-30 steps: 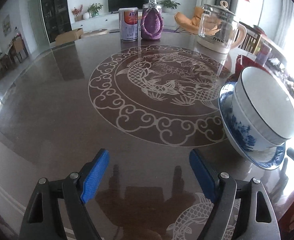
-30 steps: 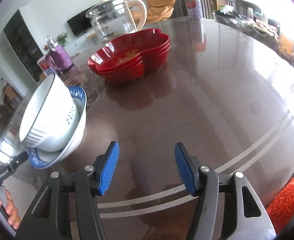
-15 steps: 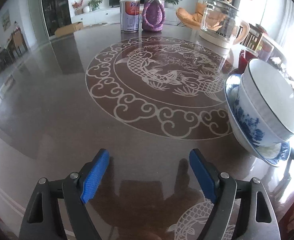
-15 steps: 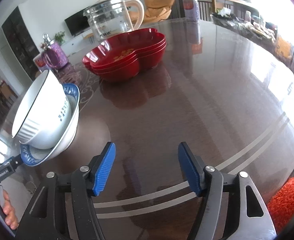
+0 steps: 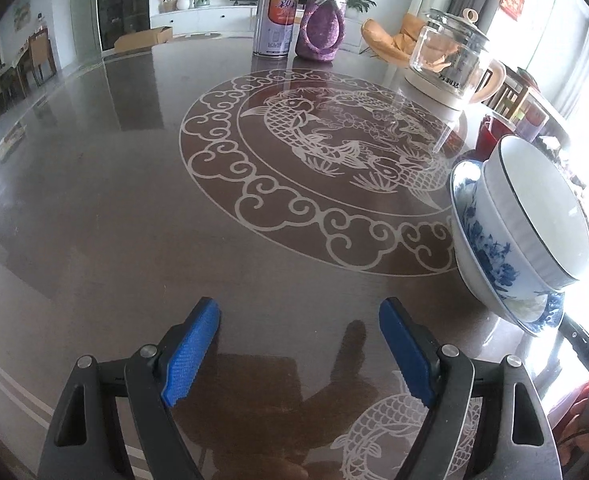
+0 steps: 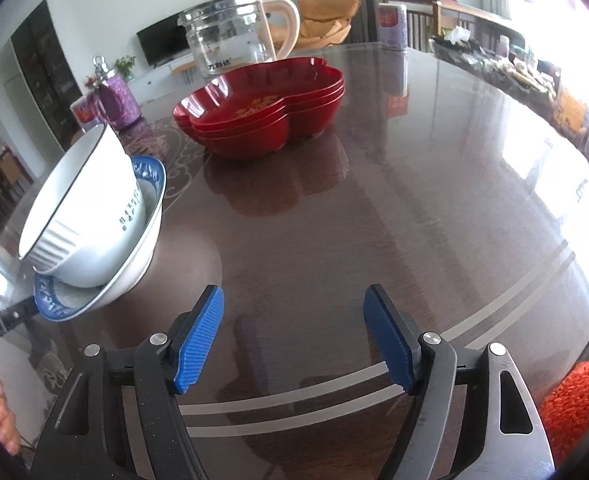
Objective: Organize plates and bowls
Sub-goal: 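Move both tools to the stacked bowls on the blue-and-white plate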
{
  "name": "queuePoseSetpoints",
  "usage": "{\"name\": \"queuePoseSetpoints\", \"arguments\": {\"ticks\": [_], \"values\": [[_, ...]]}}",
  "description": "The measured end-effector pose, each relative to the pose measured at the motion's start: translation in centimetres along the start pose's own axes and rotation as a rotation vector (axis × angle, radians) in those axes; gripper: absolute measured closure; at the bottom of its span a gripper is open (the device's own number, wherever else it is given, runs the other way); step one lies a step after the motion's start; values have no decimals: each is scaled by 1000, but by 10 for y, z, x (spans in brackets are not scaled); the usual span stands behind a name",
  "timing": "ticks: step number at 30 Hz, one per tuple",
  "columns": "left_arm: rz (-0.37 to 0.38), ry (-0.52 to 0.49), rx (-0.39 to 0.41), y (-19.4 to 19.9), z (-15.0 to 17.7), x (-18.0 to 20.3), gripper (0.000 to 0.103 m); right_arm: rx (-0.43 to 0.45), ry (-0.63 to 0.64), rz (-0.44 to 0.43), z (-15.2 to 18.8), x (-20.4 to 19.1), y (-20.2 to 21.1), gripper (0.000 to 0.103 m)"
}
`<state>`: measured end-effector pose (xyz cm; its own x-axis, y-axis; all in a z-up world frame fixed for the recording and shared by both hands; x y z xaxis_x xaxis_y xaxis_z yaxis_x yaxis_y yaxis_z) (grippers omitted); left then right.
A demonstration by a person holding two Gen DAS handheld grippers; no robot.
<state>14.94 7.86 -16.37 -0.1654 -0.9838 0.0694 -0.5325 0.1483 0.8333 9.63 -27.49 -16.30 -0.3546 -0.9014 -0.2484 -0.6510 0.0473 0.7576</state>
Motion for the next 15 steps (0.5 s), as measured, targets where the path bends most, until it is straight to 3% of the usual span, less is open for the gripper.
{"name": "queuePoseSetpoints", "arguments": {"ticks": [5,9,15], "values": [[8,2,-4,0,0,2,21,1,14,10,1,-2,-1,24],[74,35,7,5,-4,5,21,-5,52,25,3,-8,-3,21],[188,68,96,26,-23,14,21,4,50,25,4,-8,-2,21]]}}
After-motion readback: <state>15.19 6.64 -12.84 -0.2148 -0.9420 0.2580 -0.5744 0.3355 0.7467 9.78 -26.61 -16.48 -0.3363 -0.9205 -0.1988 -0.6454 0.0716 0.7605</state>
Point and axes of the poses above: each gripper's, at about its wrist camera, not at the fingertips, and y roughly against the way its jaws point, x to its right, z to its underside, the point moved 2 cm from there along -y, roughly the way its jaws point, and after that the axes turned 10 degrees about -y, right-handed, at the moved point
